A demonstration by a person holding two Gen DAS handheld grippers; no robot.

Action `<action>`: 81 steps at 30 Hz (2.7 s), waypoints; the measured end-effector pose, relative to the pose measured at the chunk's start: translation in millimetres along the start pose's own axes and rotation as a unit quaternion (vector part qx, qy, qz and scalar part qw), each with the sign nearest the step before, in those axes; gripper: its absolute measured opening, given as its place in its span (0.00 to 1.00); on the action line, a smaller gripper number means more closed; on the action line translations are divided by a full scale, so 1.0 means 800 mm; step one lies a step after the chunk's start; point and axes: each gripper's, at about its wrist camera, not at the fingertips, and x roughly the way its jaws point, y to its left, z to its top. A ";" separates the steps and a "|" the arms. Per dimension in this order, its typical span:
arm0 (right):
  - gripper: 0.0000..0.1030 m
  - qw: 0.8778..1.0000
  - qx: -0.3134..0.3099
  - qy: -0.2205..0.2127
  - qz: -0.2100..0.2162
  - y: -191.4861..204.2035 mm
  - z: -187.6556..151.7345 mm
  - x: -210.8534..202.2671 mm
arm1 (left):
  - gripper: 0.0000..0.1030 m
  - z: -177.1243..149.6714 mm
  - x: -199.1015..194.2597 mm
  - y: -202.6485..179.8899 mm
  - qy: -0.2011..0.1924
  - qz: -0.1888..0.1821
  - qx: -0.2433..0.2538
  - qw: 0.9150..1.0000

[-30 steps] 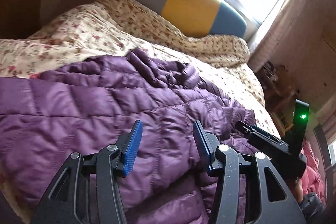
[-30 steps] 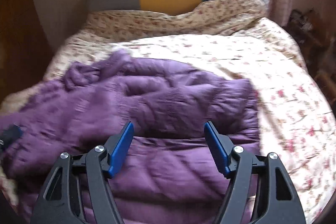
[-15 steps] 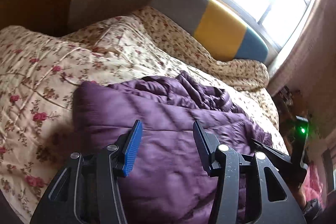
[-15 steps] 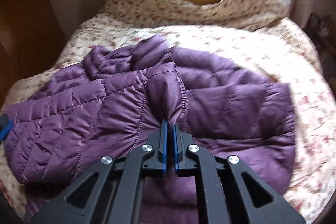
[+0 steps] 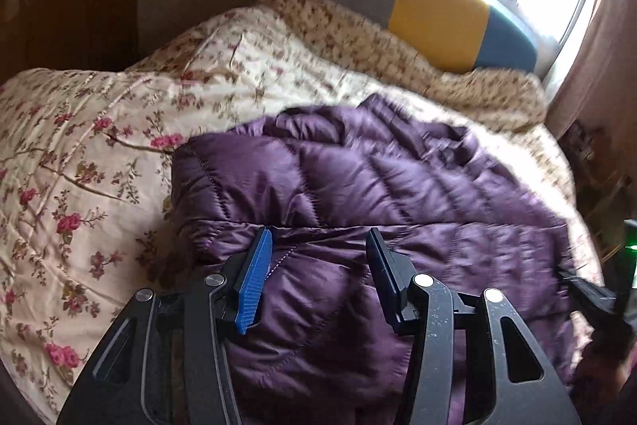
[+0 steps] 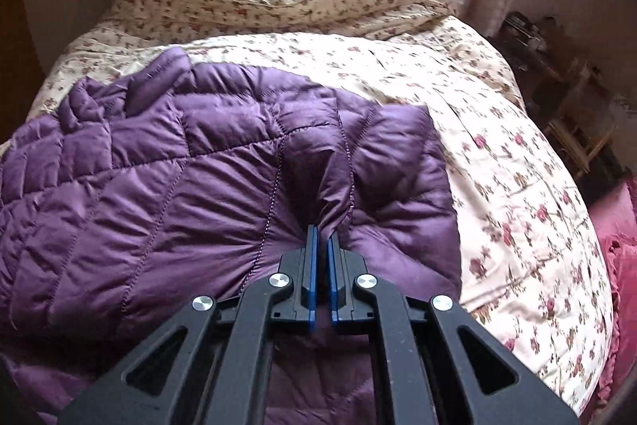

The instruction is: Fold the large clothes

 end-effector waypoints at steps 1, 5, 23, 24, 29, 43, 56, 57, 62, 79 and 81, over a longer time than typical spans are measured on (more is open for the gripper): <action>0.03 1.000 0.000 0.001 -0.001 0.000 -0.002 0.003 | 0.48 -0.001 0.007 -0.001 0.004 0.007 0.004 1.000; 0.03 1.000 -0.003 0.003 -0.005 0.003 -0.014 0.012 | 0.48 -0.002 0.041 -0.007 0.022 0.037 0.023 0.999; 0.40 0.997 -0.017 -0.072 0.021 0.016 -0.005 -0.040 | 0.65 0.002 -0.007 -0.017 -0.043 0.040 0.027 0.998; 0.45 0.996 -0.018 -0.079 0.026 0.021 -0.002 -0.044 | 0.65 0.004 -0.010 -0.018 -0.046 0.034 0.026 0.998; 0.59 0.993 -0.031 -0.096 0.067 0.058 0.022 -0.043 | 0.65 0.014 -0.004 -0.032 -0.045 0.023 0.041 0.998; 0.69 0.992 -0.067 -0.063 0.085 0.087 0.019 0.042 | 0.66 0.003 0.053 -0.038 -0.023 0.023 0.089 0.996; 0.69 0.991 -0.056 -0.069 0.097 0.084 0.009 0.055 | 0.67 -0.001 0.080 -0.028 -0.009 0.011 0.076 0.997; 0.69 0.991 -0.057 -0.069 0.095 0.085 0.009 0.055 | 0.67 -0.001 0.080 -0.028 -0.008 0.012 0.076 0.997; 0.70 0.991 -0.057 -0.064 0.098 0.086 0.011 0.051 | 0.67 0.001 0.076 -0.026 -0.008 0.006 0.072 0.997; 0.83 0.990 -0.074 -0.037 0.118 0.054 -0.030 0.025 | 0.72 -0.045 0.039 -0.062 0.013 -0.012 0.085 0.996; 0.84 0.990 -0.071 -0.038 0.111 0.058 -0.030 0.031 | 0.72 -0.045 0.042 -0.062 0.014 -0.009 0.087 0.996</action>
